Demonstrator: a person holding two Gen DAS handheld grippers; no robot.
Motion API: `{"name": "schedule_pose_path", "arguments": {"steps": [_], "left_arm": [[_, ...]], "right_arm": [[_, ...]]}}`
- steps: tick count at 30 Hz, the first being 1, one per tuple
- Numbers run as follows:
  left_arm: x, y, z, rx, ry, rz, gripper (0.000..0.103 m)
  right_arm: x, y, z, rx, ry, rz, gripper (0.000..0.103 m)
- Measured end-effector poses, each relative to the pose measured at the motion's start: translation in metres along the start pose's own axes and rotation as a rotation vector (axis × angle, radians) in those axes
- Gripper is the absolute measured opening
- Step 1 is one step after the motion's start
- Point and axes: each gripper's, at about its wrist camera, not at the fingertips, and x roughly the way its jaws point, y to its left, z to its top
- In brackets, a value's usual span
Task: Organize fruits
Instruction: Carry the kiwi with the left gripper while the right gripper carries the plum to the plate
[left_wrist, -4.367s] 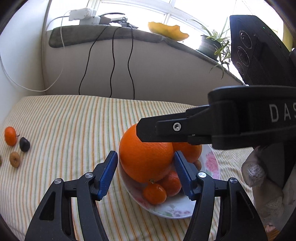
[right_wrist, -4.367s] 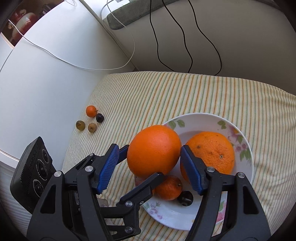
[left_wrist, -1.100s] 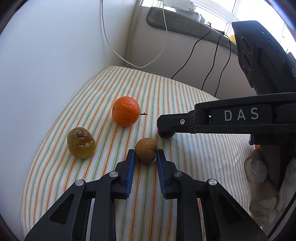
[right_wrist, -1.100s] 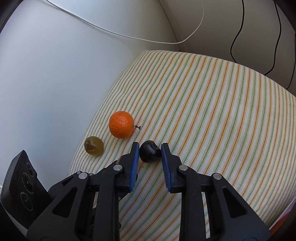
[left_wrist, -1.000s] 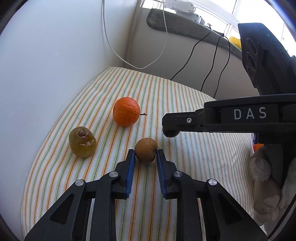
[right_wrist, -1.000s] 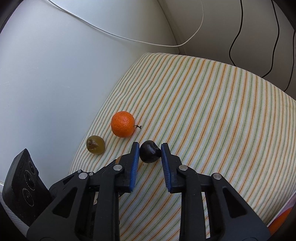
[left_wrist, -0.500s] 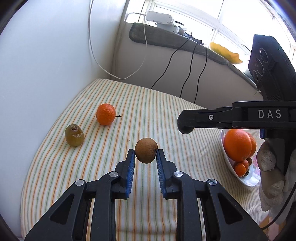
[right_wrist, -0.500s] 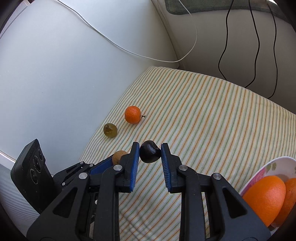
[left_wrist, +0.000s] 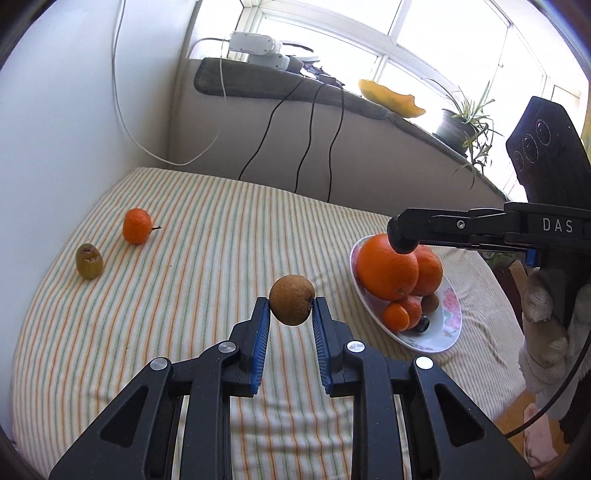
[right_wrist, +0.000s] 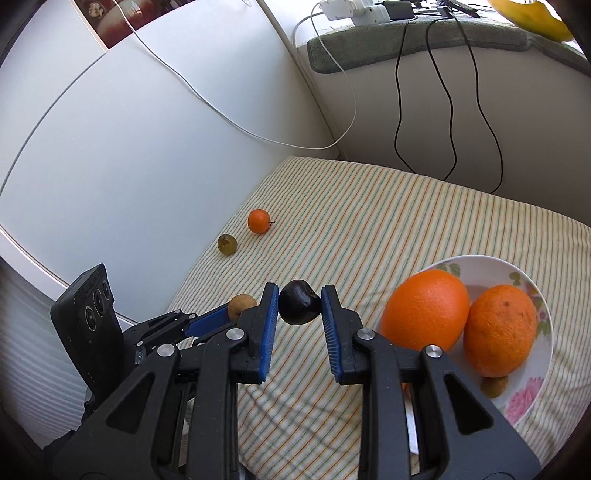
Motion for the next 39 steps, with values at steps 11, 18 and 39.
{"name": "schedule_pose_path", "arguments": {"steps": [11, 18, 39], "left_arm": [[0.017, -0.059, -0.010, 0.085, 0.046, -0.106, 0.022], [0.030, -0.090, -0.015, 0.129, 0.073, -0.150, 0.022], [0.063, -0.141, -0.020, 0.199, 0.135, -0.174, 0.022]], "right_arm": [[-0.051, -0.062, -0.030, 0.093, -0.068, -0.074, 0.025], [-0.060, -0.090, -0.053, 0.144, -0.065, -0.096, 0.025], [-0.052, -0.119, -0.082, 0.190, -0.027, -0.076, 0.025]]}}
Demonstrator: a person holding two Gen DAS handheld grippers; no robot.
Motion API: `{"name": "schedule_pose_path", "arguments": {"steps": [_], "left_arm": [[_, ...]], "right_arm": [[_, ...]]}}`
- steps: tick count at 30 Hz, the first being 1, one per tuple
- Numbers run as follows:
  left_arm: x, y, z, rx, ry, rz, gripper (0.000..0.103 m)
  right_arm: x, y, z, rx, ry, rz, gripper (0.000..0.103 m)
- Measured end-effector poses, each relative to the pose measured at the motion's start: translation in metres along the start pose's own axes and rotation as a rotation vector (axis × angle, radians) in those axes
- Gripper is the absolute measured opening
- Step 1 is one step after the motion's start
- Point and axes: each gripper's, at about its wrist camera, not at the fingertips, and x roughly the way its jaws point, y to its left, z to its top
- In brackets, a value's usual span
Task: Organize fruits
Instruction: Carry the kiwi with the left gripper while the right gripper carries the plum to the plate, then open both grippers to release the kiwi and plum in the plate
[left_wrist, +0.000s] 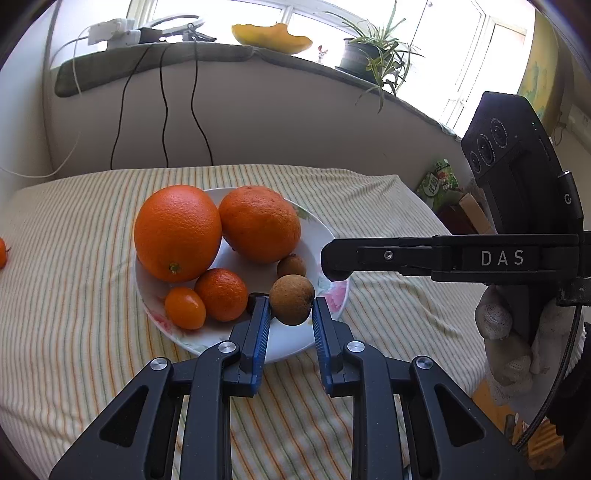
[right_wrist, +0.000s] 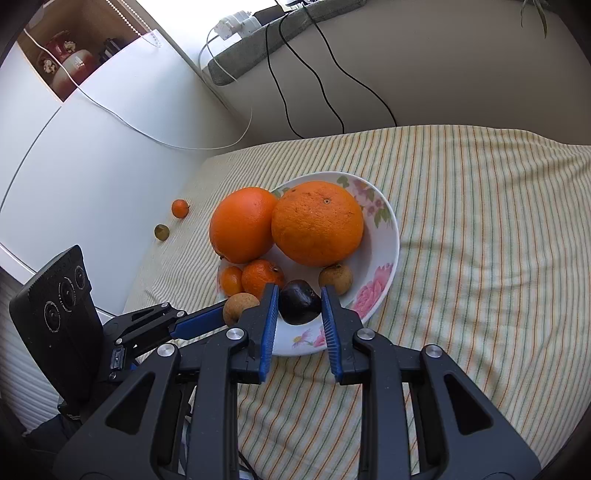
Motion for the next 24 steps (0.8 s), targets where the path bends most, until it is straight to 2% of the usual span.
{"name": "schedule_pose_path", "arguments": {"steps": [10, 11, 13, 15, 18, 24], "left_arm": [[0.003, -0.006, 0.007, 0.010, -0.001, 0.017, 0.025], [0.003, -0.006, 0.007, 0.009, -0.002, 0.017, 0.027], [0.003, -0.006, 0.008, 0.013, -0.006, 0.019, 0.027], [0.002, -0.005, 0.008, 0.012, -0.008, 0.021, 0.028], [-0.001, -0.005, 0.007, 0.021, -0.012, 0.027, 0.028], [-0.014, 0.006, 0.005, 0.013, -0.035, 0.047, 0.028]], "right_arm": [[0.002, -0.001, 0.000, 0.003, 0.001, 0.010, 0.028], [0.001, -0.001, 0.000, 0.005, 0.000, 0.010, 0.030], [0.000, 0.000, 0.000, 0.007, -0.009, 0.008, 0.044], [-0.002, 0.001, 0.001, 0.005, -0.016, 0.008, 0.049], [-0.004, 0.001, 0.002, 0.006, -0.023, 0.005, 0.050], [-0.009, 0.005, 0.005, -0.001, -0.046, -0.003, 0.062]]}}
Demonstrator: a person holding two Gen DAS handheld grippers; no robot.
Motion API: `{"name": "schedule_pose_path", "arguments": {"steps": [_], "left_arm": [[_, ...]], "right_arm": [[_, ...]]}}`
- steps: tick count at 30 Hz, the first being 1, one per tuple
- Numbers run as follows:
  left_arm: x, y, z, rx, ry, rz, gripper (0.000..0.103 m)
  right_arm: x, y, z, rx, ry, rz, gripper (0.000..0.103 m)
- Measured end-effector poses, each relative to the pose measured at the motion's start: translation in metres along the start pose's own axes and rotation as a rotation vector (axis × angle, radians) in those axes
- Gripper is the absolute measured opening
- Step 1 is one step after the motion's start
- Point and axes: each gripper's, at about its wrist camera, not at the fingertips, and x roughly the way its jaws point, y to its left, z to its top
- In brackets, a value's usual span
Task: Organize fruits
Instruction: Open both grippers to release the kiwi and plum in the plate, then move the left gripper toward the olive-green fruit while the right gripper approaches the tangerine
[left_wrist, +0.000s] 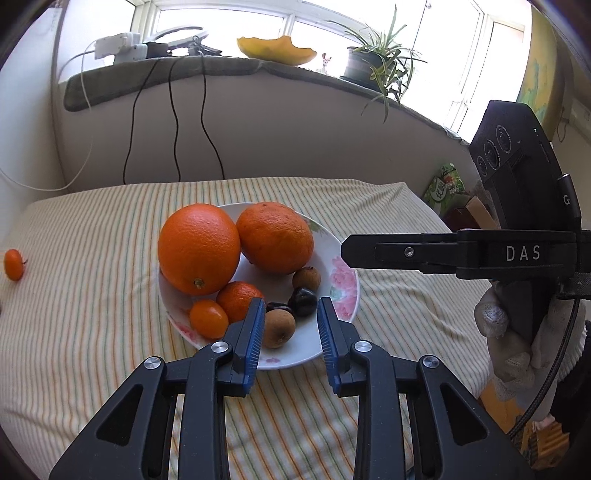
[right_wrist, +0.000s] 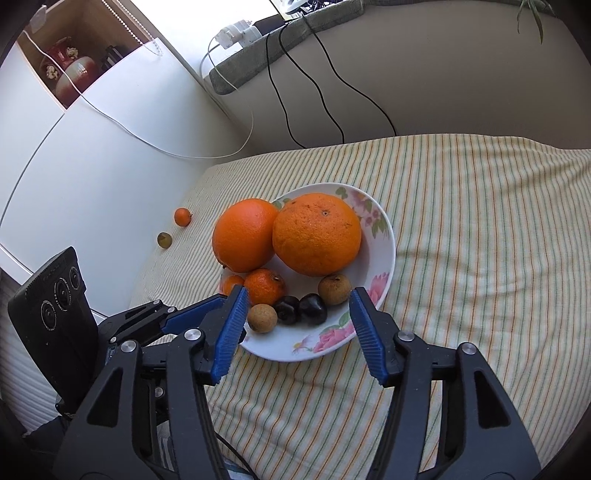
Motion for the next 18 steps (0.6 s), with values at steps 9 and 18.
{"name": "schedule_pose_path", "arguments": {"steps": [9, 18], "left_arm": [[-0.022, 0.028, -0.002, -0.048, -0.045, 0.043, 0.028], [-0.047, 0.065, -0.008, -0.098, -0.086, 0.117, 0.028]], "right_arm": [[-0.003, 0.026, 0.014, -0.076, -0.031, -0.019, 0.067], [0.005, 0.069, 0.035, -0.213, -0.049, -0.046, 0.075]]}}
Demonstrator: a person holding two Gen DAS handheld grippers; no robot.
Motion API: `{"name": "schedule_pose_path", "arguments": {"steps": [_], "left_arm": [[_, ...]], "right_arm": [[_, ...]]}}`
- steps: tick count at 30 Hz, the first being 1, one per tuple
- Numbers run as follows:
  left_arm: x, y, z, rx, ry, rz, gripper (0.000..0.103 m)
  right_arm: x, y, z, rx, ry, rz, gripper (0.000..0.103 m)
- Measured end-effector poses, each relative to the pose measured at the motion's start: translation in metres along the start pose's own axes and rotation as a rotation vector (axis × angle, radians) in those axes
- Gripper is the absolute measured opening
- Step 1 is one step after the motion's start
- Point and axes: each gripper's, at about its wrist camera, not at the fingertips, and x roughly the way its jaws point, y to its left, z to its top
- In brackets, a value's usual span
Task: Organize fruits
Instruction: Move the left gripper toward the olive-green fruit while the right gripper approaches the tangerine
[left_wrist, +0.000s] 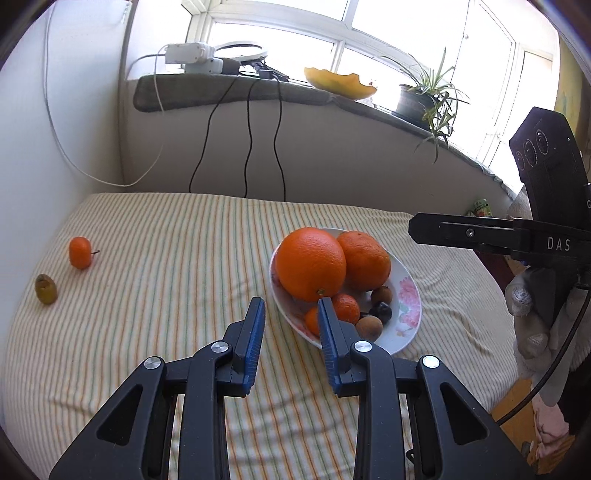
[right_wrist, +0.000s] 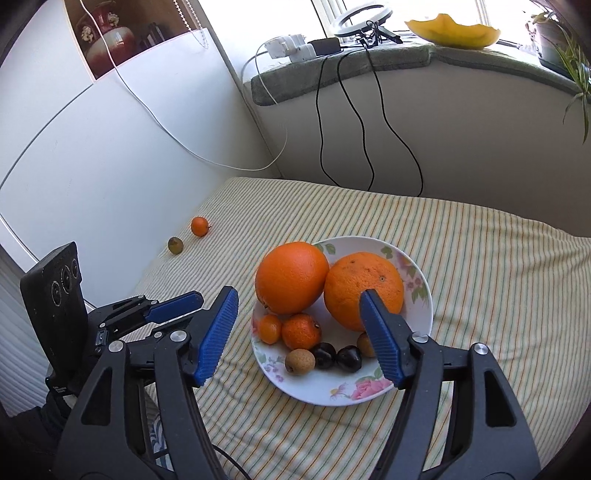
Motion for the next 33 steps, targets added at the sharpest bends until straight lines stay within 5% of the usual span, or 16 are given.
{"name": "schedule_pose_path", "arguments": {"steps": [19, 33], "left_arm": [[-0.038, 0.127, -0.011, -0.176, -0.059, 0.275, 0.033], [-0.020, 0.185, -0.011, -0.213, -0.020, 0.386, 0.033]], "right_arm": [[0.077, 0.110, 0.048, -0.291, 0.028, 0.042, 0.080], [0.171, 0.149, 0.070, -0.278, 0.171, 0.147, 0.076]]}}
